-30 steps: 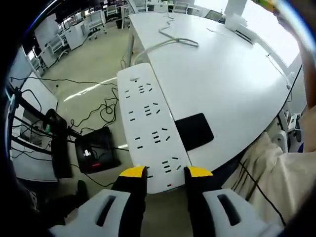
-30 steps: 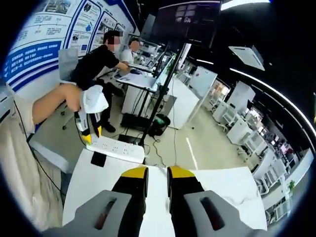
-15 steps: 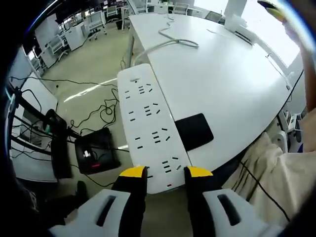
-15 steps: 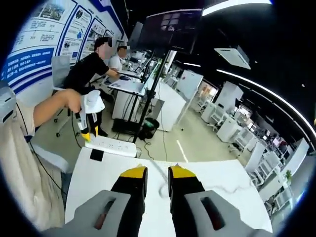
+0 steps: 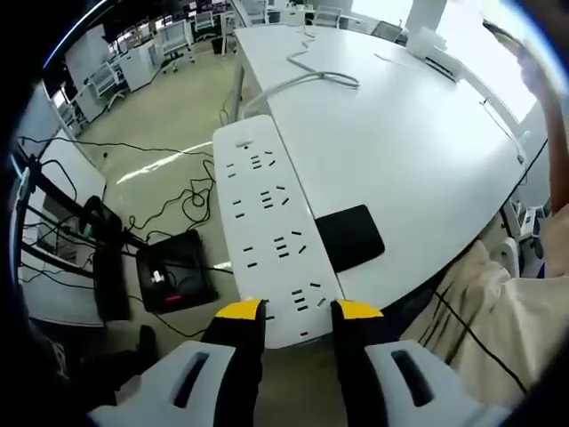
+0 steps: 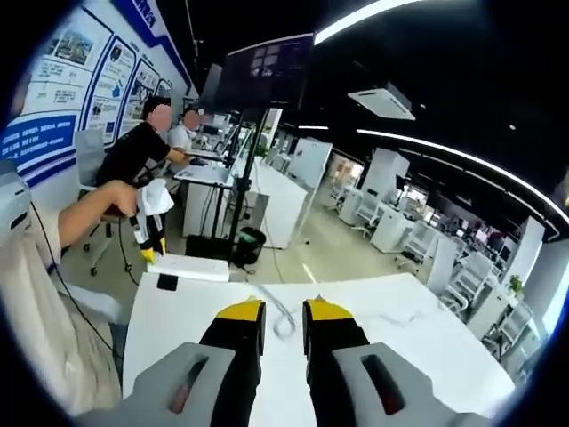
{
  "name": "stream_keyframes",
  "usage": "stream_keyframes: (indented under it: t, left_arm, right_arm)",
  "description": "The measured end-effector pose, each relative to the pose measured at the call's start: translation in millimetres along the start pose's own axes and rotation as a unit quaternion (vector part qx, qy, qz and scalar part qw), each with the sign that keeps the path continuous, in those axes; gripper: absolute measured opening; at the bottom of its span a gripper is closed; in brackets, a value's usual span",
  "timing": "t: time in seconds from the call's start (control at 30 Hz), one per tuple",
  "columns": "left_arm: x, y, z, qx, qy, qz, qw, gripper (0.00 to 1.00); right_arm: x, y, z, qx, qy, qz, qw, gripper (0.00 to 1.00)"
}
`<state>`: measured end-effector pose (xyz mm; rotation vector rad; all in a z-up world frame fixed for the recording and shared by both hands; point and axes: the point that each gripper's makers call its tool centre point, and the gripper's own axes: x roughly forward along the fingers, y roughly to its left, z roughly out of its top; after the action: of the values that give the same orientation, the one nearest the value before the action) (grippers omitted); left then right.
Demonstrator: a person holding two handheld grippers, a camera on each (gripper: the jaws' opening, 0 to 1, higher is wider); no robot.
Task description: Pick up the power strip scattered on the table, fix it on the side mounting bracket of the table, and press the switch
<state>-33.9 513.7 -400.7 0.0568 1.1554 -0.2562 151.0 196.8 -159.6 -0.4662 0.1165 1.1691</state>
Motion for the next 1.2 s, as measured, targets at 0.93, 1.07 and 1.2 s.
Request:
stream_keyframes:
  t: [0.93,1.07,1.2]
  left_arm:
    - [0,6.1,-0.6,-0.001,-0.012,0.001,0.9999,0.35]
    - [1,8.7,1.4,-0.002,-0.011,0.002,0.9999,0.35]
    - [2,10.9,3.3,-0.004,-0.008,0.005,0.9999,0.35]
  right_arm:
    - [-131,-35,-100.3,0.121,-0.068,-0.127,0.9822,0.14]
    - [-145,-38,-120.5,0.142,-0.075,-0.143,0.9765,0.14]
    - [-154,-37,-142.1,0.158,-0.077,-0.155,0.9723,0.14]
